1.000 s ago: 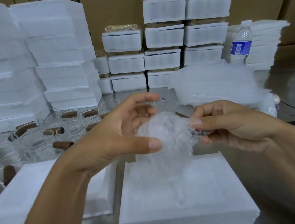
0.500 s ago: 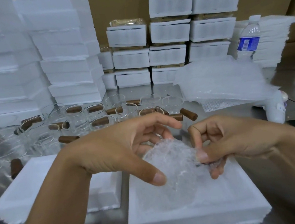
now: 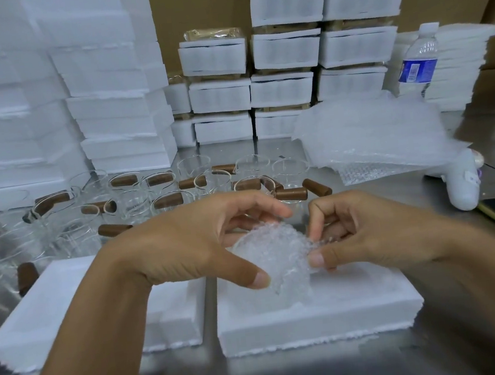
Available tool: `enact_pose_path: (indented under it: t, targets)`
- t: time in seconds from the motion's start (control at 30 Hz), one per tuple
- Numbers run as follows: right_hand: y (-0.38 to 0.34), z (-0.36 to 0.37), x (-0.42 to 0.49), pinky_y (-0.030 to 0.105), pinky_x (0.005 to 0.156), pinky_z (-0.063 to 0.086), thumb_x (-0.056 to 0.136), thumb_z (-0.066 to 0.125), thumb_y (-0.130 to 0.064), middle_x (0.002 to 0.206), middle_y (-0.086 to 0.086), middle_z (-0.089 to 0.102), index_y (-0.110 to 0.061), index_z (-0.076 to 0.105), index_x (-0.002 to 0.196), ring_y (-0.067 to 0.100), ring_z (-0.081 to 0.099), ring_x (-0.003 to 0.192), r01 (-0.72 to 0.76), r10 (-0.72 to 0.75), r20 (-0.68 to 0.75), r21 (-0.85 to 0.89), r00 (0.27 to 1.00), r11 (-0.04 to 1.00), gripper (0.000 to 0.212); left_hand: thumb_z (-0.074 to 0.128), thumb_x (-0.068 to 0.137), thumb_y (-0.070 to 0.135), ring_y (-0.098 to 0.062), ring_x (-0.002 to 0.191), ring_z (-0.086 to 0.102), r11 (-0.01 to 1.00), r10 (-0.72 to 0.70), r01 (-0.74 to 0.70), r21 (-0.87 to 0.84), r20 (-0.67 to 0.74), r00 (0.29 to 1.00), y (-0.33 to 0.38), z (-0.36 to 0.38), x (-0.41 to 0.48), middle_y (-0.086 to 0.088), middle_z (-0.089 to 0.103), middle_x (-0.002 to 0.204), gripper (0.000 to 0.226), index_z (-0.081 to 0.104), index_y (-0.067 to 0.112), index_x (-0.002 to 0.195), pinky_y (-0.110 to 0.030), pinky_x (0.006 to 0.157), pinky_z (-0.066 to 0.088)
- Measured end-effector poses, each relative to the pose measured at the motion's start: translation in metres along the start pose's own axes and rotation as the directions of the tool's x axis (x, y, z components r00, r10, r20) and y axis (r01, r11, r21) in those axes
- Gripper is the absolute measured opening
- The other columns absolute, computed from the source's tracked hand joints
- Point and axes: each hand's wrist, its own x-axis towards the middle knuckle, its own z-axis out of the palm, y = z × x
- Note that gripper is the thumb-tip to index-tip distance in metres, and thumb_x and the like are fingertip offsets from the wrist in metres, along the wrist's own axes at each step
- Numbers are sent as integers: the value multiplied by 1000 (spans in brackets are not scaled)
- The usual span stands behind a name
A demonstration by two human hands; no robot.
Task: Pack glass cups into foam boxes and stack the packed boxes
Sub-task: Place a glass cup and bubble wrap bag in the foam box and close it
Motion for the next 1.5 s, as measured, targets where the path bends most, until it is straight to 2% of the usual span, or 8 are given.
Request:
enact_pose_path:
  t: [0.43, 0.57, 0.7, 0.83, 1.0, 1.2, 1.33, 1.5]
  targets:
    - [12, 1, 7, 31, 62, 44, 62, 74, -41, 65, -7, 62, -21, 58, 68, 10, 55, 61, -61, -36, -341, -269, 939, 961, 26, 75, 79, 15, 15, 120, 44, 992, -67, 82, 99, -144, 987, -10, 2, 9, 24, 54, 128, 49, 57, 39, 118, -5, 102, 31]
    - [13, 1, 8, 19, 58, 43, 63, 74, -42, 64, -11, 64, -21, 63, 69, 1, 55, 57, -30, -94, -352, -331, 931, 943, 24, 74, 79, 18, 14, 122, 43, 986, -82, 103, 132, -160, 984, -10, 1, 11, 22, 53, 131, 50, 56, 38, 121, -11, 106, 31]
    - [10, -2, 4, 35, 74, 53, 65, 71, -51, 75, -7, 71, -24, 70, 73, 11, 67, 73, -37, -64, -337, -285, 939, 958, 29, 77, 68, 38, 11, 118, 49, 996, -42, 56, 69, -188, 981, -2, 4, 8, 19, 56, 130, 62, 52, 37, 125, -10, 101, 38]
    - [12, 0, 6, 10, 64, 44, 69, 66, -56, 69, -10, 67, -24, 71, 75, 0, 59, 66, 40, -121, -513, -167, 850, 985, 33, 68, 83, 35, 0, 98, 63, 999, 3, 15, 29, -545, 838, 3, 4, 0, 17, 66, 102, 31, 59, 39, 112, -18, 79, 44]
    - [26, -11, 9, 7, 58, 35, 89, 60, -36, 73, -6, 61, -20, 67, 71, -4, 48, 63, -47, -141, -804, -205, 578, 978, 26, 58, 90, 24, -1, 67, 54, 883, 4, 341, 323, -731, 682, -9, 16, -25, 9, 53, 77, 15, 55, 36, 99, -13, 59, 41]
    - [39, -13, -2, 29, 66, 37, 91, 55, -37, 88, 13, 66, -19, 69, 74, 21, 56, 77, -136, -52, -770, -179, 636, 974, 29, 60, 85, 45, -13, 80, 53, 562, -183, 688, 460, -742, 645, -17, 44, -36, 12, 48, 86, 44, 36, 40, 122, -29, 67, 43]
    - [42, -5, -11, 34, 78, 49, 93, 52, -39, 89, 5, 69, -28, 69, 72, 21, 61, 86, -134, 3, -760, -111, 650, 985, 29, 59, 88, 31, -22, 93, 60, 578, -192, 698, 422, -761, 620, -14, 50, -38, 1, 60, 104, 49, 34, 34, 129, -35, 80, 52]
    - [39, -2, -19, 19, 65, 42, 96, 47, -36, 76, -14, 66, -27, 68, 74, -8, 60, 68, -57, 6, -785, -38, 619, 998, 31, 61, 85, 35, -14, 77, 56, 667, 62, 572, 477, -801, 595, 27, 46, -66, 12, 59, 86, 41, 41, 46, 119, -30, 61, 41]
